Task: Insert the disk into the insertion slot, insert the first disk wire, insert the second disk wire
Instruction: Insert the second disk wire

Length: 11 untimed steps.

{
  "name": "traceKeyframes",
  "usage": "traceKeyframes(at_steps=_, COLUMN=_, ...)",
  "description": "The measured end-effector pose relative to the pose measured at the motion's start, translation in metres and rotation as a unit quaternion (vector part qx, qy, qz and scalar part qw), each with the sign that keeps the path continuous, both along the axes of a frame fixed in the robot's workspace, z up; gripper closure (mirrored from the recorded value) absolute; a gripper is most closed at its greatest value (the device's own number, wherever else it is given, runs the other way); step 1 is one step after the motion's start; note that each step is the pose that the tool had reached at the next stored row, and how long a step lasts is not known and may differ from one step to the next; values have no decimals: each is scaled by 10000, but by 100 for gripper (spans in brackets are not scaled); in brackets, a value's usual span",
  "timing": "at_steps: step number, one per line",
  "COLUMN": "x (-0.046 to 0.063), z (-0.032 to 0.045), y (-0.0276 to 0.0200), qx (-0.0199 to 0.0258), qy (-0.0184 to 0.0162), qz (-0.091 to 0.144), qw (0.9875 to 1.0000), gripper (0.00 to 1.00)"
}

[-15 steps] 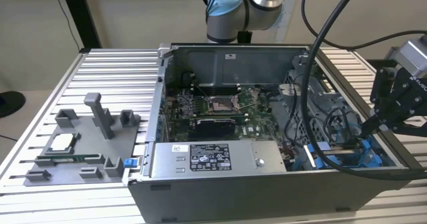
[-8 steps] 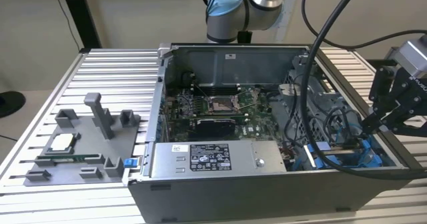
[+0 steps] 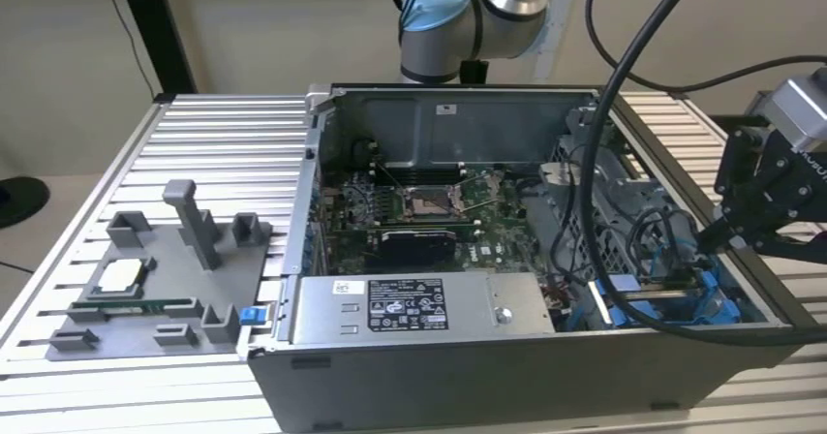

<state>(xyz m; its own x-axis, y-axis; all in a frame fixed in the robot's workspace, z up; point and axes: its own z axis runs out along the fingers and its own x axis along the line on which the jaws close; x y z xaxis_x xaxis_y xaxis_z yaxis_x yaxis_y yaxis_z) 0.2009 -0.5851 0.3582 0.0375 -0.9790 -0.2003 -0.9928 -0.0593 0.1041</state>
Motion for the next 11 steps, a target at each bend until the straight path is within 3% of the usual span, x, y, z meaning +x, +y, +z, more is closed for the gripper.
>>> traceKeyframes(at_steps=3, x=-3, z=5, y=0, qx=11, qy=-1, qz=-4, qw=10000, gripper=100)
traceKeyframes(at_steps=8, x=-59, z=146, y=1, qx=14, qy=-4, qz=-3, qw=10000, gripper=100)
traceKeyframes(at_steps=11, x=-145, z=183, y=2, qx=18, qy=-16, qz=-3, qw=10000, gripper=100)
